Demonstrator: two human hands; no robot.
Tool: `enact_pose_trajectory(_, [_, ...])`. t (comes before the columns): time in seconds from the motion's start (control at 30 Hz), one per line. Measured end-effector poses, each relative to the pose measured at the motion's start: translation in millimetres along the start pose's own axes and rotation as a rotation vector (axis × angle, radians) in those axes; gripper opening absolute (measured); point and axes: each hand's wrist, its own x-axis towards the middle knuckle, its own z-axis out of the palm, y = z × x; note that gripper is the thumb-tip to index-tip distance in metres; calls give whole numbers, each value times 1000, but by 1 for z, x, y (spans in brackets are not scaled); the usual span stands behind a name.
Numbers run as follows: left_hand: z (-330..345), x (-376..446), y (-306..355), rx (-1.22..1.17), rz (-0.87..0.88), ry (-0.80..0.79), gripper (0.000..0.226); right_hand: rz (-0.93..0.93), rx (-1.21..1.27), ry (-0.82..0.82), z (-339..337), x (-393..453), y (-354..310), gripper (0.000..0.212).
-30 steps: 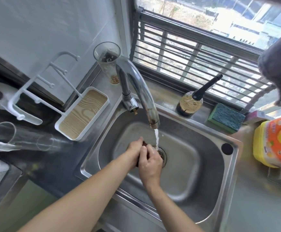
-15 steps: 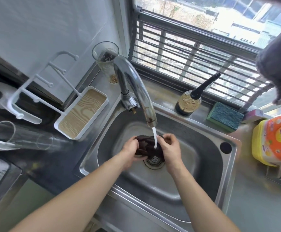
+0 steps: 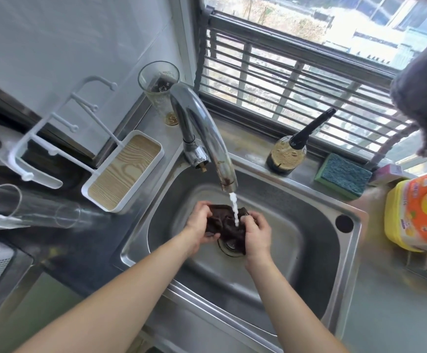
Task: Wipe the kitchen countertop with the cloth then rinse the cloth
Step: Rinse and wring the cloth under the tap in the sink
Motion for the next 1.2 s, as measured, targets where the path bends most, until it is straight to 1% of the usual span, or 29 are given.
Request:
enact_pose_trajectory(0.03, [3, 0, 0, -12, -17, -8, 21, -121, -113, -31, 3, -7, 4, 12])
enact_pose_trajectory(0.1, [10, 5, -5, 40, -26, -28, 50, -324, -340, -94, 10, -24, 14, 24])
enact_pose_trajectory(0.13, [13, 4, -8, 115, 24, -35, 57, -401, -409, -67, 14, -30, 14, 32])
enact_pose_trajectory(0.17, [17, -1, -11, 192, 89, -53, 52, -432, -454, 15, 17, -30, 11, 36])
enact_pose_trajectory(0.2, [21, -4, -16, 241, 142, -79, 38, -387, -482, 112, 19, -22, 8, 38])
enact_pose_trajectory(0.23, [25, -8, -21, 223, 160, -117, 27, -300, -485, 178, 19, -13, 2, 39])
enact_pose_trajectory(0.27, [28, -13, -23, 200, 166, -168, 25, -207, -478, 212, 17, -3, -5, 39])
enact_pose_trajectory(0.3, [29, -16, -26, 194, 174, -210, 26, -157, -478, 214, 14, 4, -9, 39])
enact_pose_trajectory(0.33, [29, -15, -26, 176, 176, -232, 28, -165, -482, 192, 12, 5, -11, 36])
enact_pose_trajectory(0.37, [27, -13, -21, 181, 154, -215, 29, -213, -506, 153, 13, -1, -10, 33])
enact_pose_trajectory(0.47, [14, 3, -2, 87, 4, -34, 35, -468, -552, -28, 26, -41, 4, 32])
enact_pose_trajectory(0.5, [10, 7, 2, 75, -7, 0, 40, -514, -562, -78, 29, -49, 10, 33])
enact_pose_trajectory(0.53, [10, 8, 2, 89, 9, 10, 43, -531, -577, -84, 30, -50, 13, 36])
enact_pose_trajectory(0.57, [9, 7, 0, 115, 26, -25, 40, -515, -597, -48, 31, -44, 11, 38])
enact_pose_trajectory(0.6, [10, 3, -4, 151, 33, -91, 33, -454, -603, 15, 29, -30, 8, 38])
enact_pose_trajectory(0.67, [13, -5, -12, 201, 8, -254, 27, -226, -536, 106, 20, -3, -2, 32])
enact_pose_trajectory(0.7, [13, -7, -16, 222, -10, -310, 27, -117, -500, 104, 14, 8, -6, 30])
enact_pose_trajectory(0.73, [13, -10, -15, 238, -33, -334, 29, -29, -454, 80, 12, 14, -8, 29])
enact_pose_trajectory(0.8, [12, -5, -10, 202, -51, -327, 35, 129, -294, 10, 11, 15, -11, 30])
enact_pose_trajectory(0.87, [10, -7, -1, 131, -69, -318, 37, 370, -32, -109, 10, 7, -16, 29])
enact_pose_trajectory(0.9, [10, -5, 1, 84, -50, -285, 30, 477, 70, -151, 8, 4, -17, 32])
enact_pose_trajectory(0.93, [11, -4, 3, 91, -4, -218, 21, 535, 122, -190, 5, 3, -18, 35])
enact_pose_trajectory(0.97, [11, -2, 2, 147, 49, -153, 26, 540, 138, -209, 3, 2, -19, 35])
enact_pose_trajectory(1.03, [9, 7, -5, 324, 126, -35, 46, 415, 85, -149, 0, 3, -14, 26])
enact_pose_trajectory(1.07, [7, 9, -6, 334, 127, 6, 48, 327, 44, -106, -1, 4, -10, 22])
enact_pose_trajectory(1.13, [4, 14, -10, 285, 105, 24, 34, 186, -8, -40, 0, 4, -2, 19])
enact_pose_trajectory(1.17, [4, 14, -10, 282, 105, 53, 30, 121, -44, 19, 0, 3, 1, 20])
enact_pose_trajectory(1.2, [4, 18, -12, 308, 114, 86, 33, 63, -99, 93, 0, 1, 2, 20])
